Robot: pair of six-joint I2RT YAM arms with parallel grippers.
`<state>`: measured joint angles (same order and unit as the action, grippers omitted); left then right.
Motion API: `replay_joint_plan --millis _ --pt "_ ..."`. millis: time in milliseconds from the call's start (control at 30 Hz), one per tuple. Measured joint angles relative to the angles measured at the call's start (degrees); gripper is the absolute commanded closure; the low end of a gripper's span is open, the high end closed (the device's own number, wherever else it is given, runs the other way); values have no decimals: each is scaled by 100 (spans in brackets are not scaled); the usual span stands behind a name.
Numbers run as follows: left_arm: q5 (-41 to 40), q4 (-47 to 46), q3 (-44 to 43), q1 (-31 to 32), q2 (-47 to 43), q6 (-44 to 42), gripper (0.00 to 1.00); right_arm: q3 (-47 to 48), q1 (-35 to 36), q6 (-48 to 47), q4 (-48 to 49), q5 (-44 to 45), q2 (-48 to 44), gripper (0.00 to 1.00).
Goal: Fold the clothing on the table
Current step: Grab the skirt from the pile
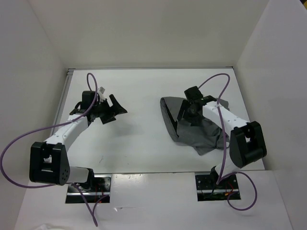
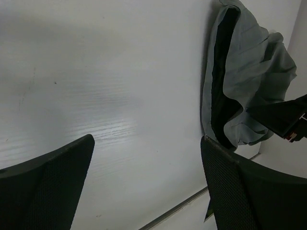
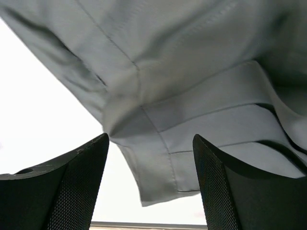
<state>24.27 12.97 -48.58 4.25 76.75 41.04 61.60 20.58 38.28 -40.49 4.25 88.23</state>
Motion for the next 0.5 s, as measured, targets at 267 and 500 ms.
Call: replay_joint_plan --millis 267,500 --pt "85 -140 -9 487 129 240 2 442 0 -142 44 -166 184 27" --pt "42 -140 -79 651 151 269 2 911 179 -424 -179 72 879 32"
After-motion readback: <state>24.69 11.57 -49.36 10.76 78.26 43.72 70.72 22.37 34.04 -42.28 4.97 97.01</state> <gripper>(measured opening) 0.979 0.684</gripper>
